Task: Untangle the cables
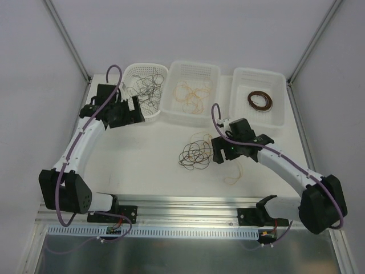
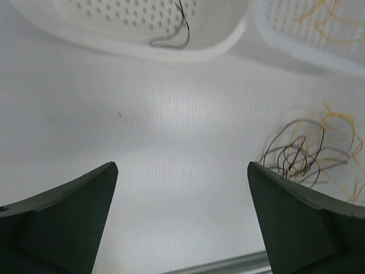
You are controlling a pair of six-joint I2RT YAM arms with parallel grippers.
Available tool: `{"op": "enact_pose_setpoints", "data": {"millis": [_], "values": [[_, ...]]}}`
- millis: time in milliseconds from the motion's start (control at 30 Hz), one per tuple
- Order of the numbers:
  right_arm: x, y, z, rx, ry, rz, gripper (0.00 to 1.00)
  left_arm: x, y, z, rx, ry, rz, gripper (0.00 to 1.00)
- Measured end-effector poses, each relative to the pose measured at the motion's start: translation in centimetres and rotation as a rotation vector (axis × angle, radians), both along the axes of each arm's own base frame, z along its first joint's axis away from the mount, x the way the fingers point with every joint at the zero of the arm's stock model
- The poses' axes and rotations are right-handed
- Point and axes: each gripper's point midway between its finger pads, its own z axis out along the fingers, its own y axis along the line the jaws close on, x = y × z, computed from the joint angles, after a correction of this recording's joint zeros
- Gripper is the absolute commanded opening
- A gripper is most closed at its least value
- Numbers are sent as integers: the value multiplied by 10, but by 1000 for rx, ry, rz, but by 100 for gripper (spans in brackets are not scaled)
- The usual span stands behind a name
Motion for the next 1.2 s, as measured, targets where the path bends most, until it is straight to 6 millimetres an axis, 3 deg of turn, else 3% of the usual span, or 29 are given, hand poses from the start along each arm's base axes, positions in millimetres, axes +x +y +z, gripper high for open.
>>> {"op": "enact_pose_setpoints", "data": {"millis": [100, 200, 267, 300, 400, 467, 600, 800, 833, 900, 1000, 1200], "values": [[7, 4, -22, -45, 43, 32, 79, -40, -22, -31, -15, 105, -78, 99], [7, 7, -44, -86, 91, 68, 69, -74, -57, -46, -10, 155, -199, 99], [4, 9, -54, -103, 115, 92, 48, -93, -84, -50, -3, 162, -298, 99], [3, 10, -56, -107, 120, 101, 30, -99, -96, -52, 0, 161, -338, 99], [1, 14, -54, -96, 117, 117, 6, -116, -128, -59, 9, 168, -439, 97], [0, 17, -46, -77, 97, 123, 1, -118, -144, -66, 10, 171, -480, 95], [-1, 21, -17, -15, 21, 133, 1, -115, -168, -90, 51, 209, -523, 93], [-3, 24, 21, 66, -89, 144, 2, -96, -208, -107, 85, 207, -576, 92], [-3, 24, 23, 71, -95, 145, 22, -92, -216, -109, 85, 200, -588, 91], [-4, 25, 23, 77, -92, 143, 45, -85, -229, -113, 92, 192, -607, 90], [-7, 24, 16, 65, -73, 156, 58, -76, -244, -123, 111, 186, -630, 84], [-10, 25, -3, 39, -26, 163, 67, -73, -253, -156, 145, 239, -644, 63]]}}
